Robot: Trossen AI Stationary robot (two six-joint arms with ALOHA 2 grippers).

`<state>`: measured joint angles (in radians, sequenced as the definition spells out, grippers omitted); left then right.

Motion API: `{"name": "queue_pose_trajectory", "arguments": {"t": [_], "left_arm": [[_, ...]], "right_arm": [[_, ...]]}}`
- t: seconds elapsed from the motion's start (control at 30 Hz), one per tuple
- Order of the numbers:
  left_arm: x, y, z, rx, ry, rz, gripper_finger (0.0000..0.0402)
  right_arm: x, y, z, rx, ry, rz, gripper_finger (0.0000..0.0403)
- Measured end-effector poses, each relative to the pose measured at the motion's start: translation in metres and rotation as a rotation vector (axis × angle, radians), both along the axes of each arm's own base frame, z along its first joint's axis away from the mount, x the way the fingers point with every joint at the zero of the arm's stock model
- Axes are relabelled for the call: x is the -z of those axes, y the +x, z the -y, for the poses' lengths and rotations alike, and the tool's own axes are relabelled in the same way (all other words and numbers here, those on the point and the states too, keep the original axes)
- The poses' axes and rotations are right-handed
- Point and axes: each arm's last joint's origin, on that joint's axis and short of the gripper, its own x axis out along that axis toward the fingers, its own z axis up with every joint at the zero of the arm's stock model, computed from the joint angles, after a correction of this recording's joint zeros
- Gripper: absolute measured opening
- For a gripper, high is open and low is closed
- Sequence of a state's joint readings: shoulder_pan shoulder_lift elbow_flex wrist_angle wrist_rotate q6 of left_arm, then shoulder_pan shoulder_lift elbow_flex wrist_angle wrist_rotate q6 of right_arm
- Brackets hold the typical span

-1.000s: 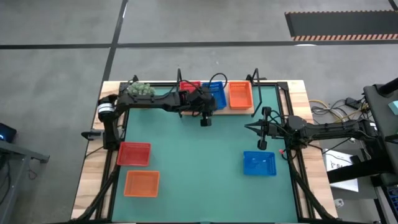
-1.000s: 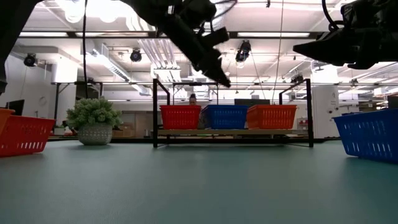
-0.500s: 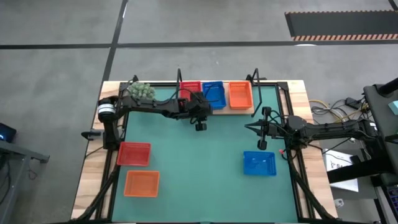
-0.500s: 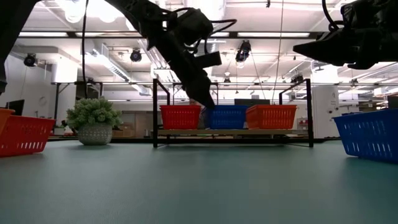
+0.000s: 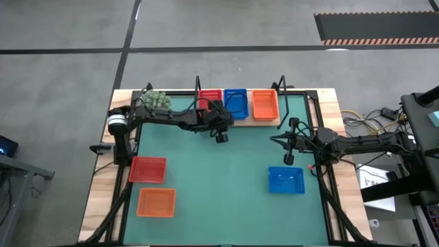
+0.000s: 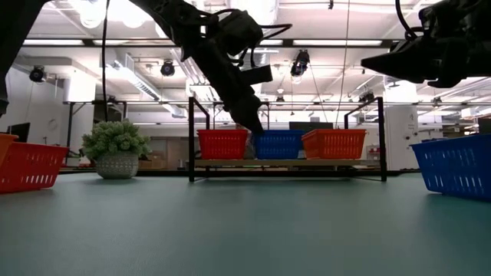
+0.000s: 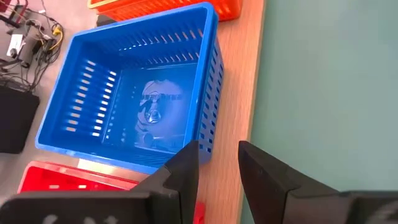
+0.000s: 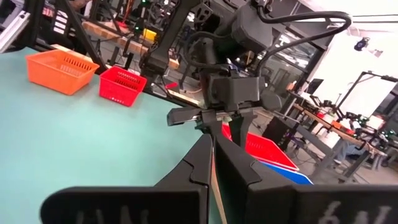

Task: Stack baskets on shelf by color
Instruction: Stack the left blue bin on top of the blue bin on the shelf, then stack the red bin on top of the stacked red bins on the shelf

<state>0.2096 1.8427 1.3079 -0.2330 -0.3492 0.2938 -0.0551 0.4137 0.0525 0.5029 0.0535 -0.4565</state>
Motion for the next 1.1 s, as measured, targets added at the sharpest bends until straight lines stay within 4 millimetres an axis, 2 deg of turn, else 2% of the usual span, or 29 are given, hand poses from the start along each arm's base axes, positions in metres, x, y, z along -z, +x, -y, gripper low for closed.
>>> {"name": "queue_pose_trajectory", "arguments": {"t": [0.13, 0.27, 0.5, 0.73, 0.83, 0.93, 1.1], "left_arm": [[-0.001, 0.0, 0.003, 0.007, -0.001, 0.004, 0.0097], [-0.011, 0.002, 0.025, 0.076, -0.013, 0.033, 0.0097], [-0.039, -0.003, 0.098, 0.323, -0.09, 0.121, 0.0097], [-0.042, -0.017, 0.173, 0.486, -0.147, 0.117, 0.0097], [-0.041, -0.023, 0.196, 0.548, -0.152, 0.111, 0.0097], [-0.039, -0.029, 0.208, 0.526, -0.144, 0.112, 0.0097], [-0.039, -0.044, 0.207, 0.439, -0.203, 0.131, 0.0097]], "right_arm": [[0.0, 0.0, 0.0, 0.0, -0.007, -0.003, 0.0011], [0.0, 0.0, 0.0, 0.0, -0.006, -0.002, 0.0011], [0.0, 0.0, 0.0, -0.019, 0.047, 0.003, 0.0011], [-0.006, -0.001, -0.005, -0.177, 0.077, 0.082, 0.0011], [-0.009, -0.002, -0.006, -0.189, 0.07, 0.121, 0.0011], [-0.013, -0.003, -0.006, -0.191, 0.074, 0.161, 0.0011], [-0.016, 0.0, -0.007, -0.194, 0.059, 0.206, 0.0011]]}}
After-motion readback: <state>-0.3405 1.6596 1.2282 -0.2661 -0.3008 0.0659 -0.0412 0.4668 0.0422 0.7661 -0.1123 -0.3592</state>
